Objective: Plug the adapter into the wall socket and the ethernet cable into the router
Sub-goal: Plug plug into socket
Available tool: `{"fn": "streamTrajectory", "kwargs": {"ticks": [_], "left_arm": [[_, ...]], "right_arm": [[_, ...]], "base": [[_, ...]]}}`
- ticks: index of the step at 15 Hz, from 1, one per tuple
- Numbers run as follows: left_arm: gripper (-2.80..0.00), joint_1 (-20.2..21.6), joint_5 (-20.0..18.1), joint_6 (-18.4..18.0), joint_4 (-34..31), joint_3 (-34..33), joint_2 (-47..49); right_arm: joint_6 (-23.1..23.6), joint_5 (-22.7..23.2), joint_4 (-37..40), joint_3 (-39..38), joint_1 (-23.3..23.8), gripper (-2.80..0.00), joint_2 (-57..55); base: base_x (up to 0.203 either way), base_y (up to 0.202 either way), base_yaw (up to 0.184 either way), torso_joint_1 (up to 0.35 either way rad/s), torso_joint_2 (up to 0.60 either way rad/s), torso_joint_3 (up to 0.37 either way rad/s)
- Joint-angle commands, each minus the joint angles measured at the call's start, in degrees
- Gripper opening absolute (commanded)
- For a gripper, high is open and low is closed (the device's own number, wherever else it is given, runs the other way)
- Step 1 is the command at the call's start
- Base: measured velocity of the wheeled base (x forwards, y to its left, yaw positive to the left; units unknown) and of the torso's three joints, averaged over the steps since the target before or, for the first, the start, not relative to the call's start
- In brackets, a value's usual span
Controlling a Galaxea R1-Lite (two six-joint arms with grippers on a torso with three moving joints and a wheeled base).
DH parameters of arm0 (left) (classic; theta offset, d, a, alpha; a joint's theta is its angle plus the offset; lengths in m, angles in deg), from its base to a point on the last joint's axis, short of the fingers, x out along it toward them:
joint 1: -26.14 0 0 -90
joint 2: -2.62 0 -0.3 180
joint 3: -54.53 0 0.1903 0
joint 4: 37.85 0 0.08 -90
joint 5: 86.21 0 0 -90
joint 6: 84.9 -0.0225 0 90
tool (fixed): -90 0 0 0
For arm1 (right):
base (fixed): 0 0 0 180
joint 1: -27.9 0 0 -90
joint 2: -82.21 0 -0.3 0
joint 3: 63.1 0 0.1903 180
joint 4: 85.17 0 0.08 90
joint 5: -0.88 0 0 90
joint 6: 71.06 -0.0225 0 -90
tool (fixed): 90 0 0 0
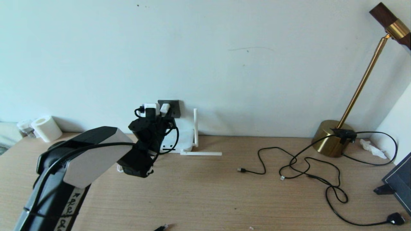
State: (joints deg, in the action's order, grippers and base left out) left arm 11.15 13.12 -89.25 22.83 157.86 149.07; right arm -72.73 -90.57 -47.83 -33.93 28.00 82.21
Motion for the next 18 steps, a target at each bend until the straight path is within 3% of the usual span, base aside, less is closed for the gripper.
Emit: {"fn": "streamTrajectory", "kwargs": {"ticks": [1, 5, 6, 14, 18], "left_arm": [[-2.80, -0.03, 0.07, -0.04, 0.42, -0.15, 0.07], [-2.80, -0.03, 0.07, -0.04, 0.42, -0.24, 0.41], [0.00, 0.05, 0.07, 0.05, 0.51, -0.24, 0.51], [0.00, -0.03, 0.10, 0.05, 0.94, -0.76, -0.27], [0.00, -0.29, -0.30, 0.15, 1.68, -6.96, -5.35]], "right_arm": [[0.00, -0.02, 0.02, 0.00, -0.01, -2.80, 0.00], [0.00, 0.04, 0.09, 0.00, -0.01, -2.80, 0.00], [0.00, 0.04, 0.09, 0.00, -0.01, -2.80, 0.00], [0.00, 0.00, 0.09, 0.00, -0.01, -2.80, 0.00], [0.00, 0.04, 0.09, 0.00, -0.01, -2.80, 0.00]], "base": [[0.000, 0.000, 0.000, 0.000, 0.00, 0.000], [0.000, 0.000, 0.000, 0.000, 0.00, 0.000], [0.000, 0.000, 0.000, 0.000, 0.00, 0.000], [0.000, 0.000, 0.000, 0.000, 0.00, 0.000], [0.000, 0.000, 0.000, 0.000, 0.00, 0.000]]}}
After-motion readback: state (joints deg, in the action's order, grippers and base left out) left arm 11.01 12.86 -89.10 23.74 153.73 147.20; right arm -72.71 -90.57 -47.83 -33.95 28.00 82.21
